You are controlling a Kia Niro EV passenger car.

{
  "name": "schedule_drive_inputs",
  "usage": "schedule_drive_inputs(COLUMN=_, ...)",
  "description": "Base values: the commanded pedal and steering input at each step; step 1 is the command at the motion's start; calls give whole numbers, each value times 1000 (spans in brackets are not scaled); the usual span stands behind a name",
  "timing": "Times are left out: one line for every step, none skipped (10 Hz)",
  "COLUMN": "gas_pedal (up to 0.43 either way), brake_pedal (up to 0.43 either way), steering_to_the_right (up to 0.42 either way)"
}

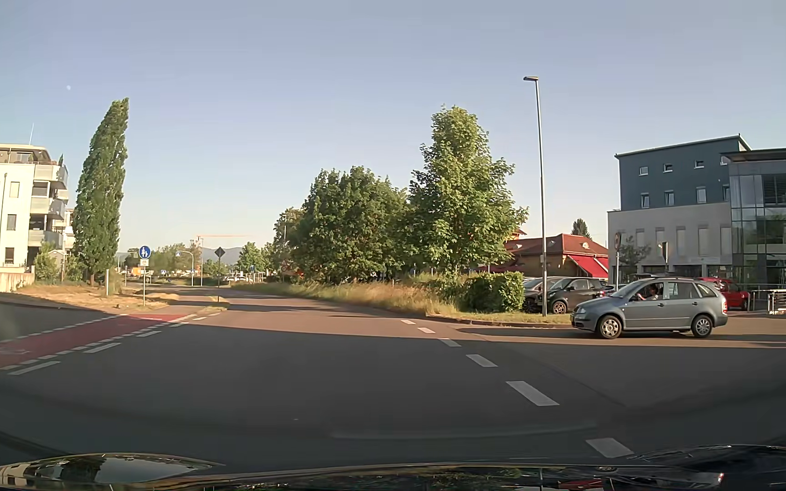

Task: Follow the waypoints while adhering to traffic rules and regulations

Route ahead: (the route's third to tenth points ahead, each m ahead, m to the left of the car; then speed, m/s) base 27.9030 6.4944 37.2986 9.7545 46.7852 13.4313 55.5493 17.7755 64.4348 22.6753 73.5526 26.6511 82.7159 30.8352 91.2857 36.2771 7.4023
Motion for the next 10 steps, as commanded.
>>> schedule_drive_inputs(gas_pedal=67, brake_pedal=0, steering_to_the_right=-37)
schedule_drive_inputs(gas_pedal=67, brake_pedal=0, steering_to_the_right=-37)
schedule_drive_inputs(gas_pedal=67, brake_pedal=0, steering_to_the_right=-37)
schedule_drive_inputs(gas_pedal=67, brake_pedal=0, steering_to_the_right=-37)
schedule_drive_inputs(gas_pedal=79, brake_pedal=0, steering_to_the_right=-38)
schedule_drive_inputs(gas_pedal=79, brake_pedal=0, steering_to_the_right=-38)
schedule_drive_inputs(gas_pedal=79, brake_pedal=0, steering_to_the_right=-39)
schedule_drive_inputs(gas_pedal=79, brake_pedal=0, steering_to_the_right=-40)
schedule_drive_inputs(gas_pedal=79, brake_pedal=0, steering_to_the_right=-41)
schedule_drive_inputs(gas_pedal=79, brake_pedal=0, steering_to_the_right=-41)
